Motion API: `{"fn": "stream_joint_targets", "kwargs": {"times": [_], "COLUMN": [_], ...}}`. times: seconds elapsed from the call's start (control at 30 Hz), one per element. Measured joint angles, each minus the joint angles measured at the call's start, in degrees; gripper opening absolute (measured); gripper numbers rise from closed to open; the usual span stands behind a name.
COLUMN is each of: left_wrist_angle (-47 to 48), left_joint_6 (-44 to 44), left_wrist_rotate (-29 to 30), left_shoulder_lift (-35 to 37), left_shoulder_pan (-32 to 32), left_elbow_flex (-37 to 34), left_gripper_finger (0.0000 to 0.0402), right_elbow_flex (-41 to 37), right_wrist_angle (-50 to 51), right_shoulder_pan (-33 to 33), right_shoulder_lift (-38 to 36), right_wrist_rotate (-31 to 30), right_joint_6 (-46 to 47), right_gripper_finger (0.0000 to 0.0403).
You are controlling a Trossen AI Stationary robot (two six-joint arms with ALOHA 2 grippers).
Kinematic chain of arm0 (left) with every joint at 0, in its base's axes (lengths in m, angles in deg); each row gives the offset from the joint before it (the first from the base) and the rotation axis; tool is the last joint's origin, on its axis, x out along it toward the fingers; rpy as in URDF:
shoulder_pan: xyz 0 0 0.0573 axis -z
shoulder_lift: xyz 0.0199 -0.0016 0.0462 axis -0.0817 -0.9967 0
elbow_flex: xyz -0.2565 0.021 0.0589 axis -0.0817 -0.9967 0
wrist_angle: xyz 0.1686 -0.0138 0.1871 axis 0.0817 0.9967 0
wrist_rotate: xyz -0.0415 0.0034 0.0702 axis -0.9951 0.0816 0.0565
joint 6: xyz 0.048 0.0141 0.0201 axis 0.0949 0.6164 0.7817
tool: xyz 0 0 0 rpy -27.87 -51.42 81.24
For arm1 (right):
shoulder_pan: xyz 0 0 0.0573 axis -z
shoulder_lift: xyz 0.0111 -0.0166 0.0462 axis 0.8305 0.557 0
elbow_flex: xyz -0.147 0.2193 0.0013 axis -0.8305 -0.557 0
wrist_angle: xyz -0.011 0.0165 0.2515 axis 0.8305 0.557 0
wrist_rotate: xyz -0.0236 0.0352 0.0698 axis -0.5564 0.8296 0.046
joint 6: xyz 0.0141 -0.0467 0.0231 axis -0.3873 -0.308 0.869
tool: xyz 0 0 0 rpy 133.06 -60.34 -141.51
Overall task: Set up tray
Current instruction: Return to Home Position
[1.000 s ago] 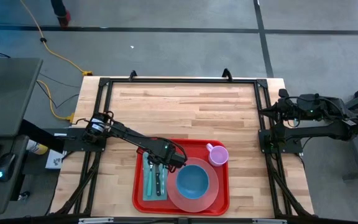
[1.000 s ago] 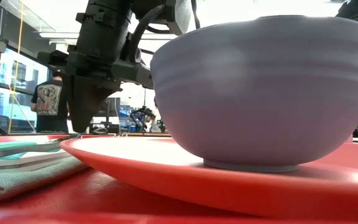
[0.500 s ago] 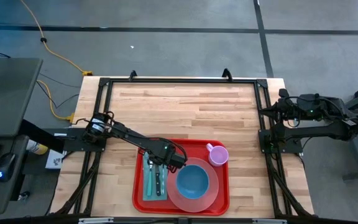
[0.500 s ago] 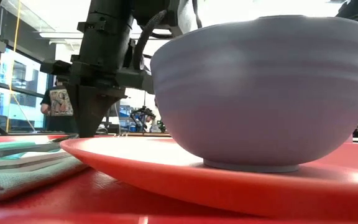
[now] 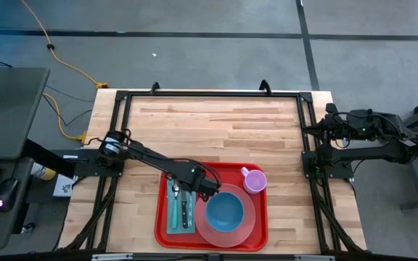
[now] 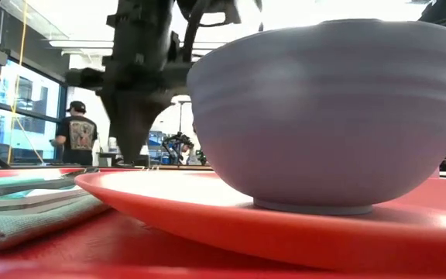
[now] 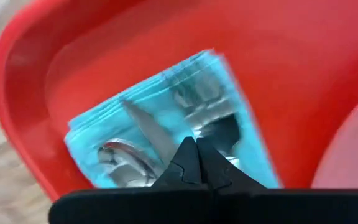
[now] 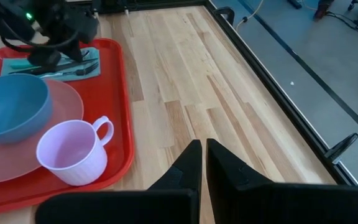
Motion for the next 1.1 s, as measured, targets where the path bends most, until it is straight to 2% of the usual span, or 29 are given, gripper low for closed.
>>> {"fn": "stream_joint_targets", "kwargs": {"times": [0.37,0.6,0.7,0.87,1.1], "left_wrist_angle": [-0.50,-4.56,-4.09,4.71,23.19], "left_joint_6": [12.13,20.08,23.63,28.05,28.02], "left_wrist_rotate": [7.53,18.75,25.34,34.44,42.24], "left_shoulder_lift": [3.49,8.99,12.39,20.69,34.11], "left_shoulder_pan": [0.00,-0.43,-0.41,0.23,4.10], "left_elbow_flex": [4.87,5.39,5.31,5.35,5.29], "left_gripper_finger": [0.0008,0.0008,0.0008,0.0008,0.0008], "right_elbow_flex": [-0.01,-0.02,0.13,5.33,21.23], "right_wrist_angle": [-0.01,-0.01,0.12,1.32,10.45], "right_shoulder_pan": [0.00,0.00,0.00,0.00,0.02], "right_shoulder_lift": [0.01,0.01,-0.06,-0.03,-0.81], "right_wrist_rotate": [-1.44,-2.33,-1.73,-0.14,-3.23], "right_joint_6": [0.06,2.41,4.07,4.77,9.35], "right_gripper_finger": [0.0000,0.0000,0.0000,0.0000,0.0000]}}
